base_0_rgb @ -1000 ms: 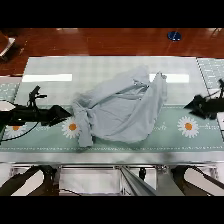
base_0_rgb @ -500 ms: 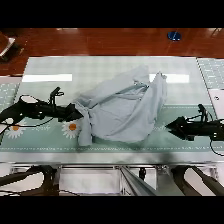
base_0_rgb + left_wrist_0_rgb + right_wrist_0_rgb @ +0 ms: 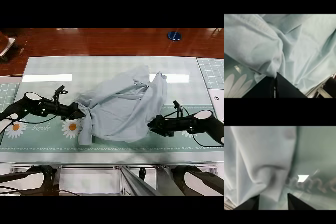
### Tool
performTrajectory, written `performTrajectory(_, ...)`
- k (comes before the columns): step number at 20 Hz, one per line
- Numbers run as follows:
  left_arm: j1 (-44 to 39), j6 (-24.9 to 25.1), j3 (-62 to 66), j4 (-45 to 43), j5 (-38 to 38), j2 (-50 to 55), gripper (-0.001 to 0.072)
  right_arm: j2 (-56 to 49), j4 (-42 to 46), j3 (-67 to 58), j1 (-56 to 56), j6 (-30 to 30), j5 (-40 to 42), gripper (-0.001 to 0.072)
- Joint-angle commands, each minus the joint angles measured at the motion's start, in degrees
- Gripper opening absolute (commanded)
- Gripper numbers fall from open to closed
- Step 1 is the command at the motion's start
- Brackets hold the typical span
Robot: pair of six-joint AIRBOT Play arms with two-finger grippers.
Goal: Fold the shirts.
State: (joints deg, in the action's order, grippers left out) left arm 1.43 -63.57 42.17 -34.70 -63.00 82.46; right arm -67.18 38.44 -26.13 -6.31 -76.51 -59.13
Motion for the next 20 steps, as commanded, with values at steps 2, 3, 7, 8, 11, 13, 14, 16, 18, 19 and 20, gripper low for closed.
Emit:
performTrajectory(2, 0.0, 0.1, 0.1, 0.0, -0.2, 0.1, 0.0027, -8.1, -4.0, -4.9, 7.7, -0.1, 4.2, 0.0362)
performTrajectory(3, 0.0, 0.1, 0.1, 0.0, -0.3, 0.1, 0.0027, -9.4, -4.1, -6.3, 8.8, 0.7, 3.5, 0.021)
performTrajectory(7, 0.0, 0.1, 1.0, 0.1, -0.5, -0.2, 0.0027, -9.7, -2.6, -14.0, 9.5, 4.4, -1.4, 0.0016)
performTrajectory(8, 0.0, 0.1, 2.3, 0.1, -1.0, -0.7, 0.0027, -9.2, -0.8, -17.5, 9.3, 4.3, -3.2, 0.0016)
performTrajectory(11, 0.3, 0.1, 11.7, 2.8, -0.8, -6.8, 0.0027, -5.6, 7.2, -35.6, 8.3, 0.2, -7.6, 0.0016)
performTrajectory(13, 1.0, 0.1, 21.4, 5.9, 3.0, -13.3, 0.0027, -3.7, 13.3, -52.8, 6.5, -3.6, -10.1, 0.0016)
performTrajectory(14, 1.4, 0.1, 26.9, 6.9, 6.0, -16.8, 0.0027, -3.0, 15.6, -62.4, 5.6, -5.0, -11.5, 0.0016)
performTrajectory(16, 2.1, 0.1, 37.2, 6.8, 12.1, -23.5, 0.0027, -1.6, 19.2, -78.7, 4.7, -6.5, -14.1, 0.0016)
performTrajectory(18, 3.0, 0.1, 45.7, 5.2, 15.7, -29.3, 0.0026, 1.0, 20.5, -91.0, 4.6, -6.9, -16.3, 0.0016)
performTrajectory(19, 3.7, 0.1, 49.0, 3.7, 15.6, -31.8, 0.0027, 3.6, 20.4, -93.8, 4.6, -6.8, -16.1, 0.0016)
performTrajectory(20, 4.5, -0.1, 51.7, 1.7, 15.4, -34.2, 0.0026, 6.9, 20.7, -94.0, 4.6, -6.6, -15.5, 0.0016)
